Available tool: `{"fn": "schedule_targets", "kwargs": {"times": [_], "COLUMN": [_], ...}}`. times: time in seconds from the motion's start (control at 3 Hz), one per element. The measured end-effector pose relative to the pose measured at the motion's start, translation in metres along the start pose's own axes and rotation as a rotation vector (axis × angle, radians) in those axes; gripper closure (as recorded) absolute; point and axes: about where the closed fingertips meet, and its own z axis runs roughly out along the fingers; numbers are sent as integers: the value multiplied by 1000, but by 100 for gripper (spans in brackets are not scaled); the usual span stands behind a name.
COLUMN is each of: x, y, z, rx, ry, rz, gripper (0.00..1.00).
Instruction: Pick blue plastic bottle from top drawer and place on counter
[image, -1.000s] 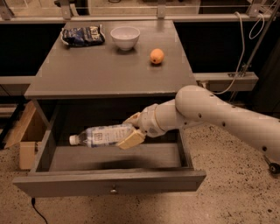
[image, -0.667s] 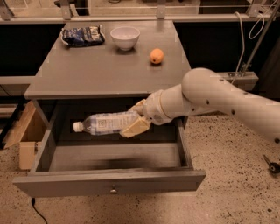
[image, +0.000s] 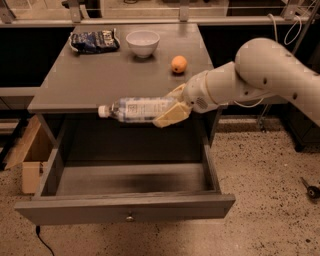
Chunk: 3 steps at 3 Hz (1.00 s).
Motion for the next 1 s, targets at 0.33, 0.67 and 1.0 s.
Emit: {"fn": "schedule_targets", "kwargs": {"times": [0.33,0.67,1.0], "x": [-15,-17,-18], "y": [-48,-49,-51], "z": [-12,-11,-8], "rx": [39,42,52], "ry": [-46,-47,-46], "rz": [51,54,75], "gripper": [100,100,100]}}
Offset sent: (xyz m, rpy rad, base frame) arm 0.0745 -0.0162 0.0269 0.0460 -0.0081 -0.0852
